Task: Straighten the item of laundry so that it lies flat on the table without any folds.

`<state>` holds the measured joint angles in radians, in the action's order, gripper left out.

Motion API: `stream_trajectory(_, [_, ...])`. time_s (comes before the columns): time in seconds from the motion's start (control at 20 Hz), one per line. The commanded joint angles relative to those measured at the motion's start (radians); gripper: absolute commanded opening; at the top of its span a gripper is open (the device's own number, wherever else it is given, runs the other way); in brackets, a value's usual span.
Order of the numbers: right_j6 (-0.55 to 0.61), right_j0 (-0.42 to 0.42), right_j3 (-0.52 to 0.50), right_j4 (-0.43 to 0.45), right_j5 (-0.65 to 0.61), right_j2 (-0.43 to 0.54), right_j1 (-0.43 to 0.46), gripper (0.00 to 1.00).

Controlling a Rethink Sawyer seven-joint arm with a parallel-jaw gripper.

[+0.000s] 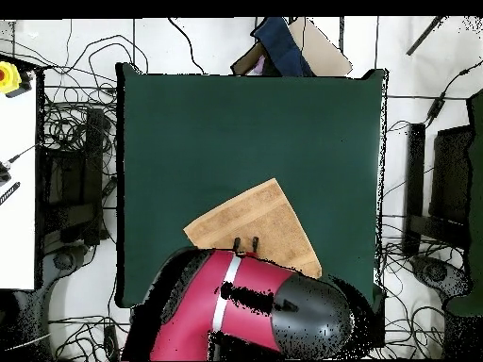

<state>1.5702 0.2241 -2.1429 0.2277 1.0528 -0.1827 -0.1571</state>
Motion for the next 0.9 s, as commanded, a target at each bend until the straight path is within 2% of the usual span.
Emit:
stream_trajectory(0.05, [0.078, 0.016, 0.540, -0.138, -0.368, 0.181, 0.105, 1.00])
stream_trajectory(0.4, [0.072, -0.007, 0.565, -0.202, -0.391, 0.161, 0.112, 1.00])
stream_trajectory(0.55, [0.064, -0.028, 0.574, -0.250, -0.345, 0.146, 0.123, 1.00])
stream_trajectory(0.9, [0.075, -0.027, 0.617, -0.245, -0.340, 0.156, 0.145, 1.00])
